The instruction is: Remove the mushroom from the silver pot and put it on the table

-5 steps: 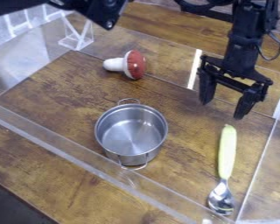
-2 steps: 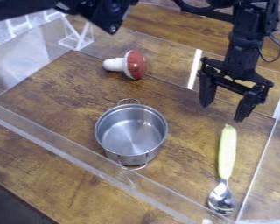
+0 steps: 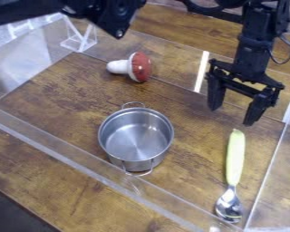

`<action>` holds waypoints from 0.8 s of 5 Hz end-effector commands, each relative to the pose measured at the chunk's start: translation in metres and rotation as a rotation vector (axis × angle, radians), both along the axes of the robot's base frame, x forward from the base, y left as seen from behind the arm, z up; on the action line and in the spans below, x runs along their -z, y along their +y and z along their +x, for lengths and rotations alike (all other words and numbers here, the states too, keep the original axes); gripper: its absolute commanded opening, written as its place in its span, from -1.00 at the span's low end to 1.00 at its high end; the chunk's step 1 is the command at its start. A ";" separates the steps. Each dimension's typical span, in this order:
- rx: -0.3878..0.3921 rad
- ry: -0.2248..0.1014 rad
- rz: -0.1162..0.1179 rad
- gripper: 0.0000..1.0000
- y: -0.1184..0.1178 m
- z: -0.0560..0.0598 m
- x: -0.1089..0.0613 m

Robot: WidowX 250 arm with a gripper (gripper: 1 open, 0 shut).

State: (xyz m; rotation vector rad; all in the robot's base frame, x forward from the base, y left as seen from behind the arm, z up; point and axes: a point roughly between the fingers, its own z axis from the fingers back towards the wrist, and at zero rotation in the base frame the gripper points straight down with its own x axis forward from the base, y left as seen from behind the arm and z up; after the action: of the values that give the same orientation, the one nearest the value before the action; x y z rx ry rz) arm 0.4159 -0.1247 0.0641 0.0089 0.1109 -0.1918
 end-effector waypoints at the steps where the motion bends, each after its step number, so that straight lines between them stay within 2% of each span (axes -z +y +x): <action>1: 0.020 -0.056 -0.023 1.00 -0.011 0.003 -0.024; 4: 0.024 -0.024 -0.024 1.00 -0.012 -0.003 -0.025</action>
State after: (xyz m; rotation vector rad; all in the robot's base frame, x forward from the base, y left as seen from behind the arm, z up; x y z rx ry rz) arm 0.4099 -0.1264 0.0652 -0.0013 0.1473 -0.1934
